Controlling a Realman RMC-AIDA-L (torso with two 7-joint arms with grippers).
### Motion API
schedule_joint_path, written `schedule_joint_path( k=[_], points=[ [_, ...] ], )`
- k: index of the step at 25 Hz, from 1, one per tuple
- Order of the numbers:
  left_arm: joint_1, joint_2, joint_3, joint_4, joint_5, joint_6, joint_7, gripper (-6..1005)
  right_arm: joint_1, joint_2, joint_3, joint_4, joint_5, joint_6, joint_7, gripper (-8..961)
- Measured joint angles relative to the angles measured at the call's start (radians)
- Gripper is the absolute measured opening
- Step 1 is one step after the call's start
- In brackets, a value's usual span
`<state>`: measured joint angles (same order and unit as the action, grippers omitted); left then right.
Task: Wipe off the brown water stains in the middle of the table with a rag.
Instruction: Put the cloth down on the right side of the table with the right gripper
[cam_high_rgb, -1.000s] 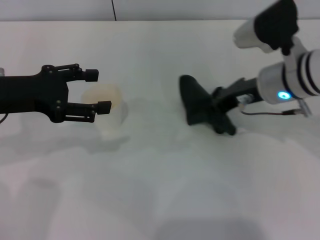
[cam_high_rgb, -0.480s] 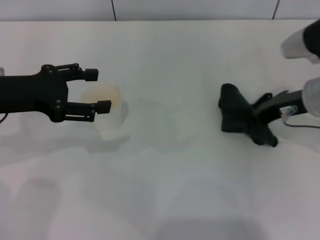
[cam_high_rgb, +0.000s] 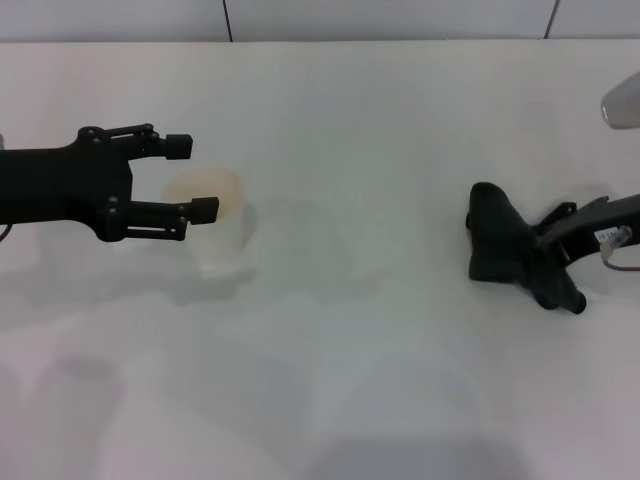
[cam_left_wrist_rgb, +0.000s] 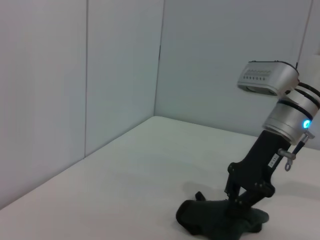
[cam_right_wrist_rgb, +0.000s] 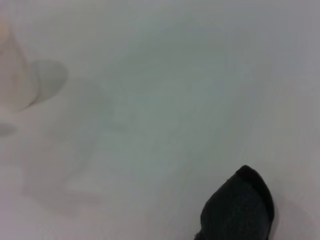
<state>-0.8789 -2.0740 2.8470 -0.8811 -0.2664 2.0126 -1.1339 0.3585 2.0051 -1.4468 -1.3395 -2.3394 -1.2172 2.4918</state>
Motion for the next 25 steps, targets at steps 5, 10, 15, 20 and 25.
schedule_joint_path(
  k=[5, 10, 15, 20, 25],
  points=[
    [0.000, 0.000, 0.000, -0.001, -0.001, -0.002, 0.001, 888, 0.010, 0.000, 0.008, 0.000, 0.001, -0.055, -0.027, 74],
    [0.000, 0.000, 0.000, -0.001, -0.001, -0.003, 0.001, 888, 0.013, 0.006, 0.024, -0.022, 0.021, -0.108, -0.087, 139],
    [0.000, 0.000, 0.000, -0.001, -0.001, -0.003, 0.002, 888, 0.004, 0.006, 0.025, -0.040, 0.082, -0.125, -0.129, 220],
    [0.004, 0.000, 0.000, -0.001, -0.001, -0.003, 0.002, 888, -0.006, 0.004, 0.047, -0.062, 0.143, -0.147, -0.180, 357],
    [0.008, 0.000, 0.000, -0.001, -0.007, -0.001, 0.003, 888, -0.033, 0.004, 0.108, -0.063, 0.234, -0.173, -0.264, 568]
  ],
)
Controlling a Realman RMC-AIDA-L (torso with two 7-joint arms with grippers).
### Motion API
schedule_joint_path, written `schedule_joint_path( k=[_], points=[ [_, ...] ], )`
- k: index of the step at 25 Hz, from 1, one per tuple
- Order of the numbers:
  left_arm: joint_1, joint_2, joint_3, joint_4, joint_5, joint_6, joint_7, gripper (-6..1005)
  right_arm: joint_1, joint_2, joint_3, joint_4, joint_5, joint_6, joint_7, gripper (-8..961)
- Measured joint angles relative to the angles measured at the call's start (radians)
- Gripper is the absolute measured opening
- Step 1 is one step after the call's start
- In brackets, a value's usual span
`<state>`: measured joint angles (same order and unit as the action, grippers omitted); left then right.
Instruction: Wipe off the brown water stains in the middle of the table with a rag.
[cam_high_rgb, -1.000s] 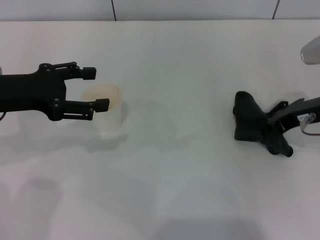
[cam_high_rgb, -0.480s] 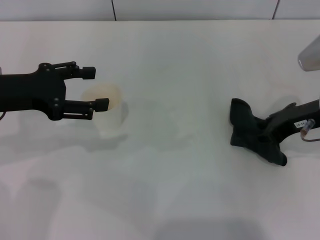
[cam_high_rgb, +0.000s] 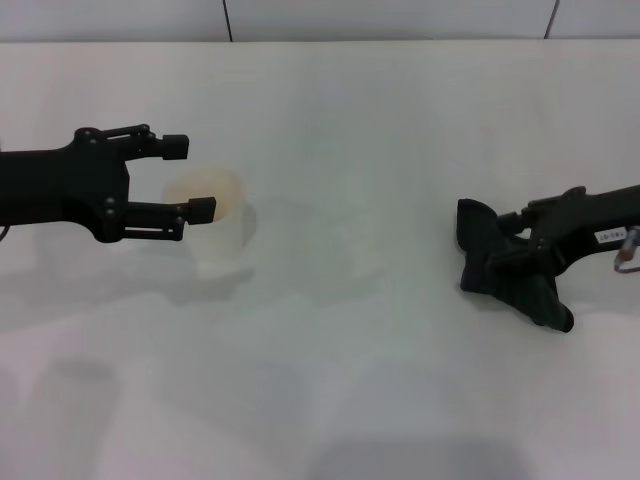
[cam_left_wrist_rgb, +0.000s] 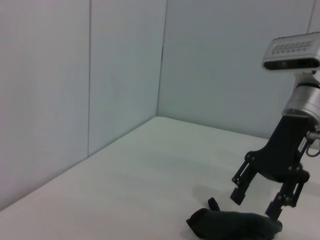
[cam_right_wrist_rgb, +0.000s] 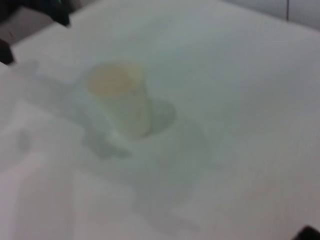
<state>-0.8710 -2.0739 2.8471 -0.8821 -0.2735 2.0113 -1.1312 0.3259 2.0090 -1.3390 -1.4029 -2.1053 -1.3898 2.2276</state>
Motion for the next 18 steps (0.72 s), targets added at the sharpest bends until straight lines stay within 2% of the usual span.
schedule_joint_path(
  k=[4, 8, 18],
  points=[
    [0.003, 0.001, 0.000, 0.000, -0.005, 0.001, -0.002, 888, -0.027, -0.001, 0.048, 0.002, 0.082, -0.013, -0.097, 723],
    [0.003, 0.000, 0.000, -0.007, -0.006, 0.003, -0.003, 888, -0.039, -0.003, 0.078, 0.010, 0.104, -0.035, -0.166, 713],
    [0.003, 0.000, 0.002, -0.009, -0.006, 0.006, -0.008, 888, -0.033, -0.004, 0.079, 0.010, 0.082, -0.078, -0.256, 710]
  ],
)
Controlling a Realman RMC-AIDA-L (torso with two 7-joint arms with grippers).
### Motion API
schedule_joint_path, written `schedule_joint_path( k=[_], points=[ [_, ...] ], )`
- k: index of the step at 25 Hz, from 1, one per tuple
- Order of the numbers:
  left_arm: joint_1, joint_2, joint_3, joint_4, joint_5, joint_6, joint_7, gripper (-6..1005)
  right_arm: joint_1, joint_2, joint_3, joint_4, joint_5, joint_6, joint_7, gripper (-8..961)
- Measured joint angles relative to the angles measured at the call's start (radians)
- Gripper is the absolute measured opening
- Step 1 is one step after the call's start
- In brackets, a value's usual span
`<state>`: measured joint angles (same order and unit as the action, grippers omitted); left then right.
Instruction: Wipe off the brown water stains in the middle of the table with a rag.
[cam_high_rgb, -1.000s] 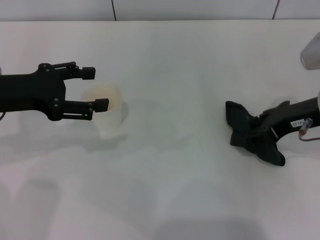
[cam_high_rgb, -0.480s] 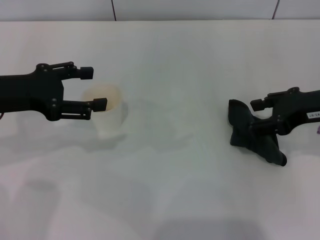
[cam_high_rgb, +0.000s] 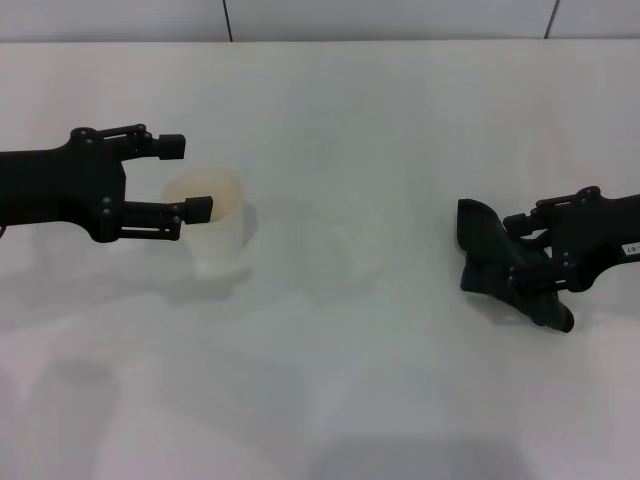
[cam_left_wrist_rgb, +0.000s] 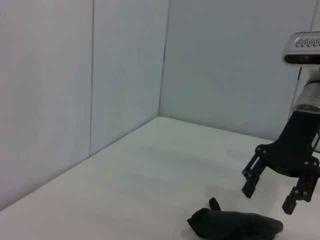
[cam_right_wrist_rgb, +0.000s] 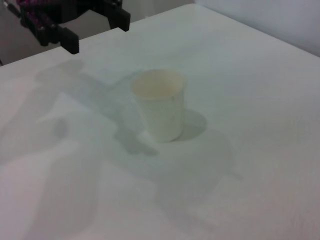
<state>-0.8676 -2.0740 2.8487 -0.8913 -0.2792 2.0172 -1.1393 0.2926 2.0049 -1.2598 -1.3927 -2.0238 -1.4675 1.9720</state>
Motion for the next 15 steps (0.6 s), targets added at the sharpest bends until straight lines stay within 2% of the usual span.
schedule_joint_path(
  k=[15],
  points=[
    [0.001, -0.001, 0.000, 0.002, -0.002, 0.000, 0.000, 888, 0.002, 0.002, -0.001, 0.004, -0.001, 0.000, -0.025, 709]
  ],
)
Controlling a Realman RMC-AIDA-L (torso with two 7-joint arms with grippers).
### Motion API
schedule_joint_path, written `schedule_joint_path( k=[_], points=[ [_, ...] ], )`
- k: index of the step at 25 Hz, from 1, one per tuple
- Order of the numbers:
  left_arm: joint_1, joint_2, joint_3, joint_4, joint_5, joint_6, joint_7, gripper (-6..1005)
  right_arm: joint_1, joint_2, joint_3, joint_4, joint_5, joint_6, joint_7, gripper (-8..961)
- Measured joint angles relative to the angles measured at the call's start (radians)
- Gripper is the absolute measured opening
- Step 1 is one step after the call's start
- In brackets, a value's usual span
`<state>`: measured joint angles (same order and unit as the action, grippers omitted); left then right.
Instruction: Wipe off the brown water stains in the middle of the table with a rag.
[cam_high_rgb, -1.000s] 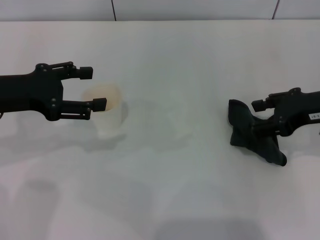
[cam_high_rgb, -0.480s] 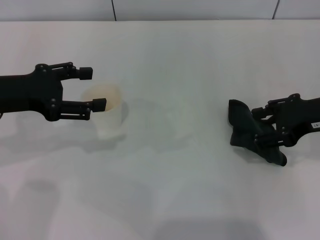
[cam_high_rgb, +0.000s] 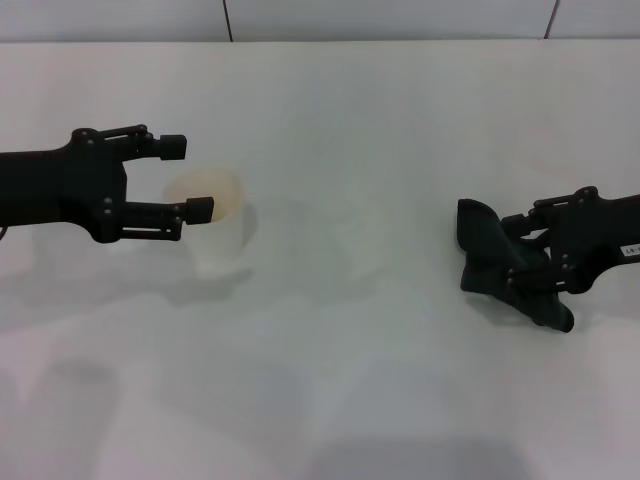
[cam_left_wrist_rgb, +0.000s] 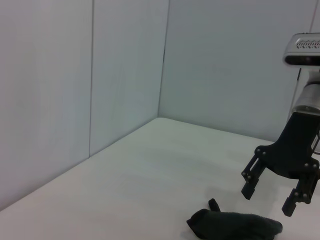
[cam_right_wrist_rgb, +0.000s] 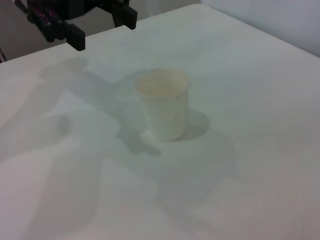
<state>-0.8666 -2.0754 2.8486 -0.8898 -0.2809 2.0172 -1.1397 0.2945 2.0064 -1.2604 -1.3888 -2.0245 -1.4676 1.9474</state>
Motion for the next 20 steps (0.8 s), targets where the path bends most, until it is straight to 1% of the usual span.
schedule_joint_path(
  k=[20],
  points=[
    [0.009, 0.000, 0.000, 0.008, 0.009, 0.010, -0.001, 888, 0.000, 0.001, -0.004, 0.007, 0.012, -0.019, -0.002, 706]
  ],
)
